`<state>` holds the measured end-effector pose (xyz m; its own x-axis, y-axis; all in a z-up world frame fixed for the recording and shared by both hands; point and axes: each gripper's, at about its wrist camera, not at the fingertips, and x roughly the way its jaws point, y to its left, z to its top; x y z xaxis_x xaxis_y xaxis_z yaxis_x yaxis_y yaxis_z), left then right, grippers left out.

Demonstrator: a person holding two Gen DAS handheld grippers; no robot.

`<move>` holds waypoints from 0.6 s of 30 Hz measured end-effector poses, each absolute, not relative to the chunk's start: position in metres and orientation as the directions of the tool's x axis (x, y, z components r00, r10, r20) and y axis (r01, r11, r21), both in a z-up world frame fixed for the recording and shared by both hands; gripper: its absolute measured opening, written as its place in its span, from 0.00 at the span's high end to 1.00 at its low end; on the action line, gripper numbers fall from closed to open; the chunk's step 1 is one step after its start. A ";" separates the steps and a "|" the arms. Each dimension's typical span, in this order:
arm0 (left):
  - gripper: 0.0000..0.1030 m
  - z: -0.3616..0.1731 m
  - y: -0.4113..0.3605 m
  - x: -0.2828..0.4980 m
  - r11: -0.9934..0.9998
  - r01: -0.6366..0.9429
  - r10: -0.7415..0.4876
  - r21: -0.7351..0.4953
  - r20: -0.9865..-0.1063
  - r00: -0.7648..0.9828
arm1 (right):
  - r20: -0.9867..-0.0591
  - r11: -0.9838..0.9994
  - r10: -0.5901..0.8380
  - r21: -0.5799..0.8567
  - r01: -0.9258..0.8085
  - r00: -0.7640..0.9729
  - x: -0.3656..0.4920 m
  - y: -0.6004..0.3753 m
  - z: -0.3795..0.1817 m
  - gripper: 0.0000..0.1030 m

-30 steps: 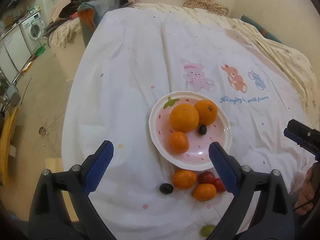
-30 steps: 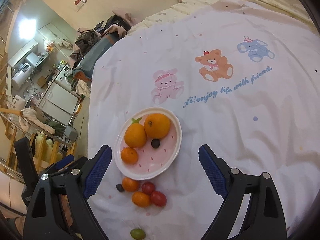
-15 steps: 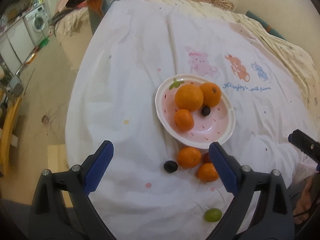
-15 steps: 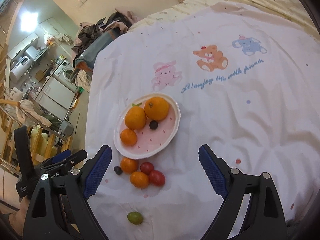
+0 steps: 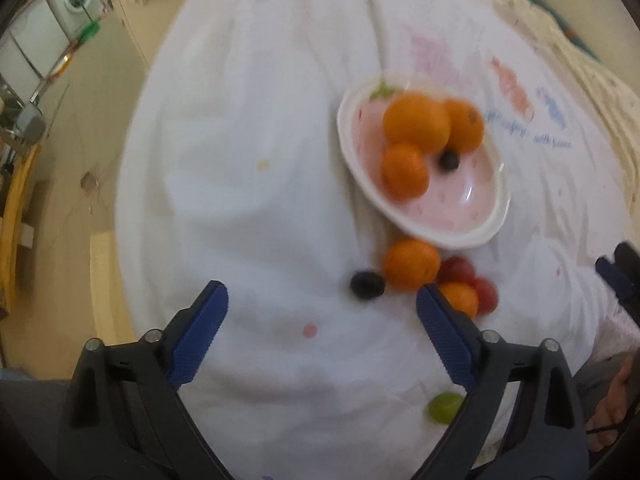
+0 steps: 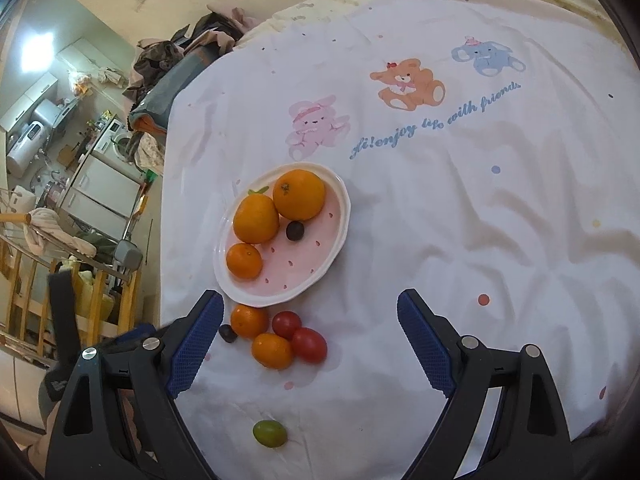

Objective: Organize fruits
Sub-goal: 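Grasp the dark plum on the sheet with the left tool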

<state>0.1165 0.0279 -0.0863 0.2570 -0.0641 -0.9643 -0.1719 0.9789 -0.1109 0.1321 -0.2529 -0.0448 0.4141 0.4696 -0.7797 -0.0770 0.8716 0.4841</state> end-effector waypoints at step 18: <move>0.65 -0.130 -0.038 0.132 0.985 0.135 0.080 0.111 -0.973 0.215 | -0.799 0.868 0.470 0.495 -0.034 0.376 0.143 -0.256 -0.058 0.12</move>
<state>0.1317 -0.0379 -0.1301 0.2152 0.0800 -0.9733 0.1347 0.9847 0.1107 0.1426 -0.2558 -0.0581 0.3758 0.4703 -0.7985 -0.0338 0.8680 0.4953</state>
